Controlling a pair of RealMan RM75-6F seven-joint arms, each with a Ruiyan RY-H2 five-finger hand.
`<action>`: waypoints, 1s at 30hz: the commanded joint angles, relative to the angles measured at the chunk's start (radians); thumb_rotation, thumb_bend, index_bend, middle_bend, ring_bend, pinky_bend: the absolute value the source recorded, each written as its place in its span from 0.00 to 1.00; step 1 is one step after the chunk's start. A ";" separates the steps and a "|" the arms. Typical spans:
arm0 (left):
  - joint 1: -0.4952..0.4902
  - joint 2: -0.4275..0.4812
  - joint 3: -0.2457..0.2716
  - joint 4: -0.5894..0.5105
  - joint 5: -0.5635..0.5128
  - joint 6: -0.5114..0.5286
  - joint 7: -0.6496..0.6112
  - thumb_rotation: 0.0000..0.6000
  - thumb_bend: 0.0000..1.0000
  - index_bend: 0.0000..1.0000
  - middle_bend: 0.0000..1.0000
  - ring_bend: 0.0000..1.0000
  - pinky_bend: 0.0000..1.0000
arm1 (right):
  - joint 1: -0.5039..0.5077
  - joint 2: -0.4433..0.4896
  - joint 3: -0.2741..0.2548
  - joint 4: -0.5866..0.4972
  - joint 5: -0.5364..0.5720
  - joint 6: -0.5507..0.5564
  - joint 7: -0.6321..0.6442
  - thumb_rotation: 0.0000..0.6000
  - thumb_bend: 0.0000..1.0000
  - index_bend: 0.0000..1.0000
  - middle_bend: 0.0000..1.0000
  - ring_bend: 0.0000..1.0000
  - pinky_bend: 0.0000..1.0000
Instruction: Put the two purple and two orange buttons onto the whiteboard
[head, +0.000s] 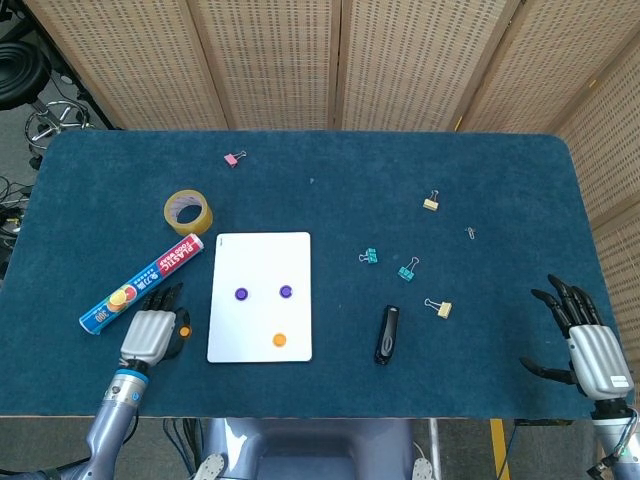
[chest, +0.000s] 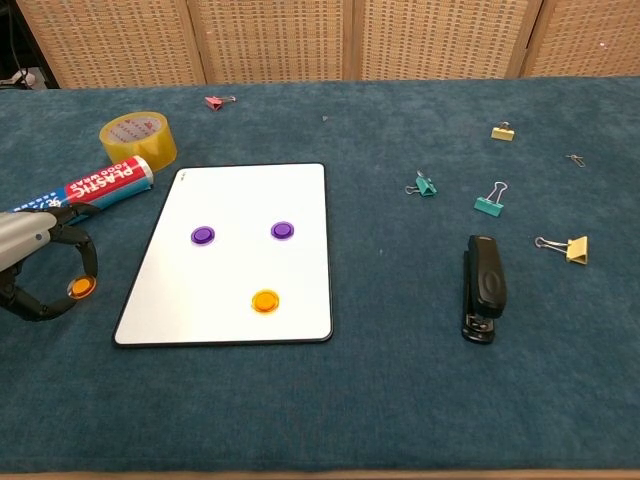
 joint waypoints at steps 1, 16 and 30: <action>-0.005 0.009 -0.006 -0.019 0.007 -0.003 -0.008 1.00 0.36 0.53 0.00 0.00 0.00 | 0.000 0.000 0.000 0.001 0.001 -0.001 0.000 1.00 0.06 0.16 0.00 0.00 0.00; -0.089 -0.038 -0.036 -0.114 0.006 -0.019 0.139 1.00 0.36 0.53 0.00 0.00 0.00 | -0.002 0.002 0.005 0.005 0.006 -0.004 0.010 1.00 0.06 0.16 0.00 0.00 0.00; -0.135 -0.133 -0.025 -0.113 -0.066 -0.008 0.278 1.00 0.36 0.53 0.00 0.00 0.00 | -0.003 0.007 0.009 0.008 0.008 -0.004 0.025 1.00 0.06 0.16 0.00 0.00 0.00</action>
